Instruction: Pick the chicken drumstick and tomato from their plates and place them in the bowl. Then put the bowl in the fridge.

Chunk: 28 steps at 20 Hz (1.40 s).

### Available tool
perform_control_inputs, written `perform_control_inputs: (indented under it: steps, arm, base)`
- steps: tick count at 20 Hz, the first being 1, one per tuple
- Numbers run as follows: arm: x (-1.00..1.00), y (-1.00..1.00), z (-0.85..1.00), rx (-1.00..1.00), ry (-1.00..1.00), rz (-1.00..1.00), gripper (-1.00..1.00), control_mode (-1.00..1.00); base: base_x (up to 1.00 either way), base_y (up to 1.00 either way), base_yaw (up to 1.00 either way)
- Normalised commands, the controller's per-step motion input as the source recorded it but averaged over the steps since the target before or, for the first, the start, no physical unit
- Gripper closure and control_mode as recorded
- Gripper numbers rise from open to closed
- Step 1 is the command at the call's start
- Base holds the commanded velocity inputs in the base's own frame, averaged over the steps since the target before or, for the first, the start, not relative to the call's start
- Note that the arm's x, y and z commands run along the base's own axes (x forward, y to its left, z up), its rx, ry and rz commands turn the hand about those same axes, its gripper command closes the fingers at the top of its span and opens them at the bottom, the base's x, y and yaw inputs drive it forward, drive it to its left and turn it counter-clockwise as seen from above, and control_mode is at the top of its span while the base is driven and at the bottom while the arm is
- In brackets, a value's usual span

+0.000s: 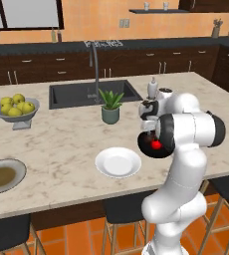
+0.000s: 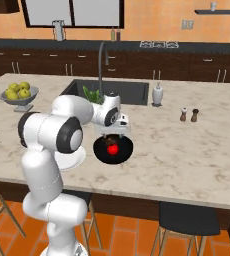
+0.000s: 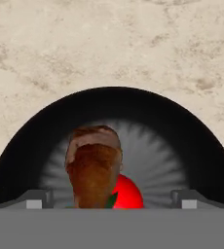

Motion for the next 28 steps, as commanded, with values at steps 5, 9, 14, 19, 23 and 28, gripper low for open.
perform_control_inputs:
  steps: [5,9,14,19,23,28]
  arm:
    - [-0.52,-0.56,0.40,0.13,0.07,-0.19,-1.00,-1.00]
    - [-0.84,-0.98,0.00,0.27,0.21,-0.44,-1.00,-1.00]
    - [-0.58,-0.51,-0.29,0.11,0.20,-0.44,-1.00,-1.00]
    - [-0.06,0.23,-0.62,0.00,0.16,-0.30,-1.00,-1.00]
    - [0.06,0.41,-0.59,0.00,0.23,-0.30,-1.00,-1.00]
    - [0.31,0.53,-0.45,-0.04,0.13,-0.34,1.00,-1.00]
  base:
    - [0.00,0.00,0.00]
    - [0.00,0.00,0.00]
    - [0.00,0.00,0.00]
    - [0.00,0.00,0.00]
    - [0.00,0.00,0.00]
    - [0.00,0.00,0.00]
